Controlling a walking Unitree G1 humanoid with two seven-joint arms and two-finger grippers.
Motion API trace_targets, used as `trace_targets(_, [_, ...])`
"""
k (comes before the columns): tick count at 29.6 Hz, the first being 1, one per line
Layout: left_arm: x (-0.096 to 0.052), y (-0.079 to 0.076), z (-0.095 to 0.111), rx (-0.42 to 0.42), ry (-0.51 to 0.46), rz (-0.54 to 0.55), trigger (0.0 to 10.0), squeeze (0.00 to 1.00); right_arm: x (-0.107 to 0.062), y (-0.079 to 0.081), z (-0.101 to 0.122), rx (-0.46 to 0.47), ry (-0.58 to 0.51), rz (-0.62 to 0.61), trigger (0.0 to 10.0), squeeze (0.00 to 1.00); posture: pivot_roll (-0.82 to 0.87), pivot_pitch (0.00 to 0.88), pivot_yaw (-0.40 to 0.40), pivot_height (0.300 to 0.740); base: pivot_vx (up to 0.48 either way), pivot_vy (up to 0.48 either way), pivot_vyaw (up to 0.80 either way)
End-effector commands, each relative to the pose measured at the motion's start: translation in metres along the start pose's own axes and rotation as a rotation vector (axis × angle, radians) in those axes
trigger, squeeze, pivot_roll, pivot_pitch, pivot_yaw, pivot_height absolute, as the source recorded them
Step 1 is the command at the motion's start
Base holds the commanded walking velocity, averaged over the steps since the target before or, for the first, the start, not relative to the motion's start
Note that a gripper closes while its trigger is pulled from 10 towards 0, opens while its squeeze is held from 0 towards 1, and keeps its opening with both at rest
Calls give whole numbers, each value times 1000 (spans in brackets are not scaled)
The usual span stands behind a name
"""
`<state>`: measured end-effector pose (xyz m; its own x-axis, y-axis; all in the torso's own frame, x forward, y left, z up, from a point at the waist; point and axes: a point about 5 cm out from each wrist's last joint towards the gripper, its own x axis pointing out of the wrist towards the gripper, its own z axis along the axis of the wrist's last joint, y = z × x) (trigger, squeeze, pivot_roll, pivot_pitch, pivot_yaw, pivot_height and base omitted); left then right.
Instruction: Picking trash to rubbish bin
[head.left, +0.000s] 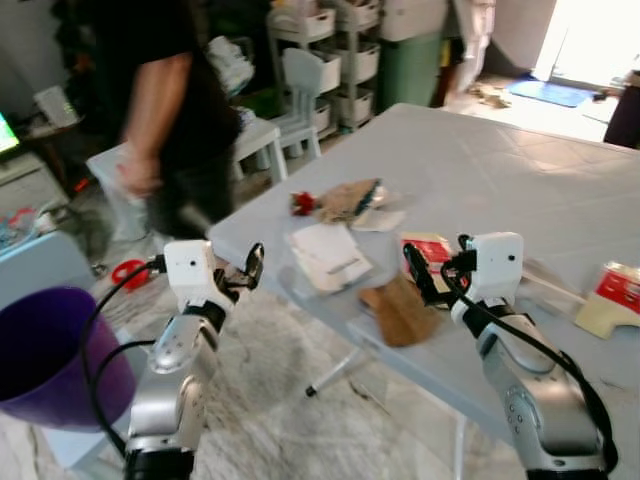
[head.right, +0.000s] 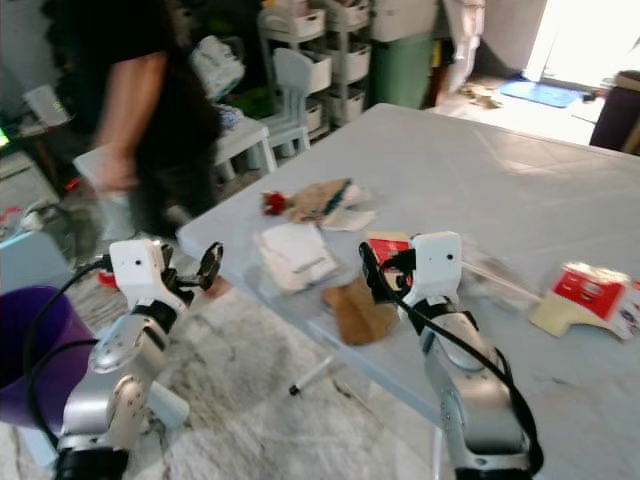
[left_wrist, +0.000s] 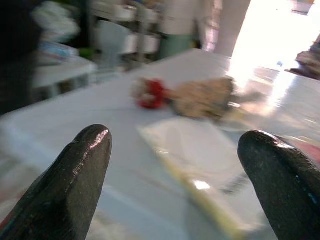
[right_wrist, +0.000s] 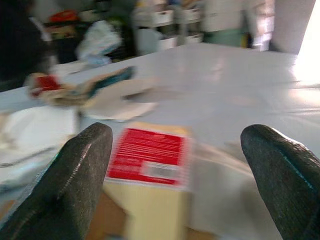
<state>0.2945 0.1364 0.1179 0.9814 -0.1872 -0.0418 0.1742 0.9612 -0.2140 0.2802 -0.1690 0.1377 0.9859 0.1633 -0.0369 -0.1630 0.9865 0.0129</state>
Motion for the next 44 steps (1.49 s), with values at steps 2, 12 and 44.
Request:
trace_targets(2, [-2,11,3,20,-2,37,10000,0,2,6,4,4,-19,22,10000,0,-39,0,39,740,0,0,-256])
trace_targets(12, [-2,17,2,54,9,104,10000,0,2,7,4,6,-13,46,10000,0,-40,0,34,740,0,0,0])
trace_targets(44, [-19,31,-17,70,116,134,10000,0,-3,34,-9,35,98,317,10000,0,-26,0,36,740,0,0,0])
